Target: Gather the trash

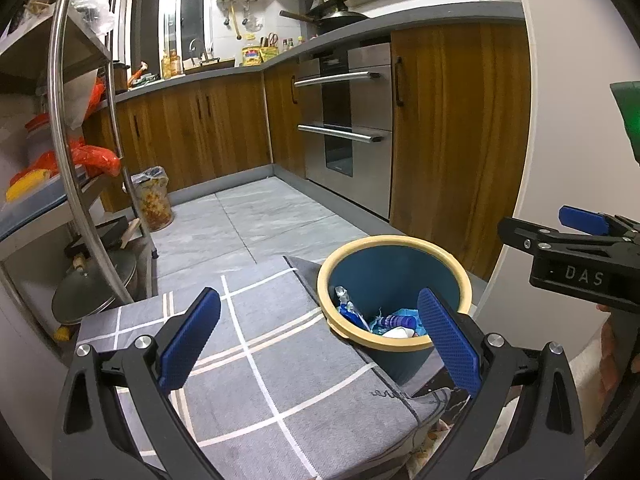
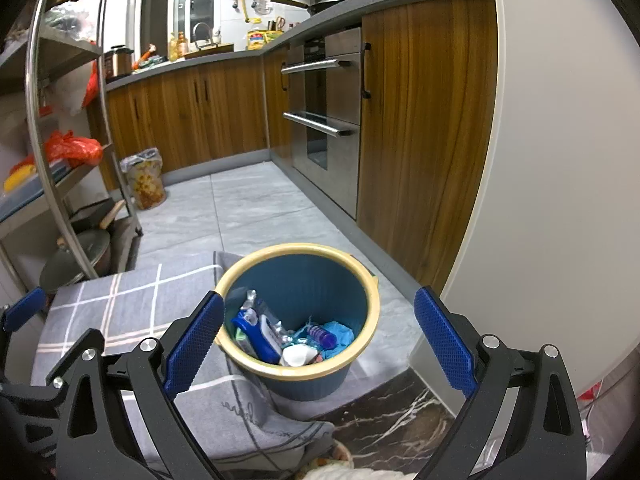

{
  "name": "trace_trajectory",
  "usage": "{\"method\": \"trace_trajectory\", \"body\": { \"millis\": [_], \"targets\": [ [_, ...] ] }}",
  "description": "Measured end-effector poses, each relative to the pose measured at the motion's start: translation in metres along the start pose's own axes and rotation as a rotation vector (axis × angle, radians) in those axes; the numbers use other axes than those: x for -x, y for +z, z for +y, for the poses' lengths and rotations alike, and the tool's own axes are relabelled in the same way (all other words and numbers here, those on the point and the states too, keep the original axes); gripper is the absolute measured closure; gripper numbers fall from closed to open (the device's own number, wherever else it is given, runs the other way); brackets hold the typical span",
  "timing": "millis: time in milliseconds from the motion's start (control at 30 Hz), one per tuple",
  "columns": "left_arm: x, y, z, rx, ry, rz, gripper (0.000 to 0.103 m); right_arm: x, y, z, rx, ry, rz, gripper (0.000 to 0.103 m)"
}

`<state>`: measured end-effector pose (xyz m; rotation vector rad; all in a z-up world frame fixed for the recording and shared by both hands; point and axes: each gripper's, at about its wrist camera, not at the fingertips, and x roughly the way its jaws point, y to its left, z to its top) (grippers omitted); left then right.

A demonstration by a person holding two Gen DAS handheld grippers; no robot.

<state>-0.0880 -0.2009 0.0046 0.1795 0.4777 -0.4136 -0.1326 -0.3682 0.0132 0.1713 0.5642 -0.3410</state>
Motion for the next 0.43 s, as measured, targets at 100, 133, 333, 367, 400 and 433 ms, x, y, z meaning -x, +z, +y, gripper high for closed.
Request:
{"method": "trace_trajectory", "body": {
  "millis": [100,133,333,367,400,433],
  "targets": [
    [0.0,0.001,0.0,0.004,0.002,-0.004,0.006,0.0,0.0,0.0,0.0,0.001,0.0,0.008],
    [-0.001,0.001,0.001,0.01,-0.001,0.0,0.006,0.0,0.0,-0.001,0.0,0.0,0.001,0.008],
    [-0.001,0.006,0.006,0.048,0.012,0.029,0.005,-0.004,0.0,-0.003,-0.022,0.005,0.024,0.007],
    [0.001,0.008,0.008,0.05,0.014,0.024,0.005,-0.007,-0.001,-0.003,-0.032,0.007,0.034,0.007],
    [0.006,0.013,0.011,0.047,0.027,0.009,0.005,-0.01,-0.001,-0.002,-0.05,0.009,0.055,0.007],
    [0.012,0.018,0.016,0.046,0.046,-0.016,0.005,-0.014,-0.002,-0.001,-0.061,0.011,0.071,0.006]
  ]
}}
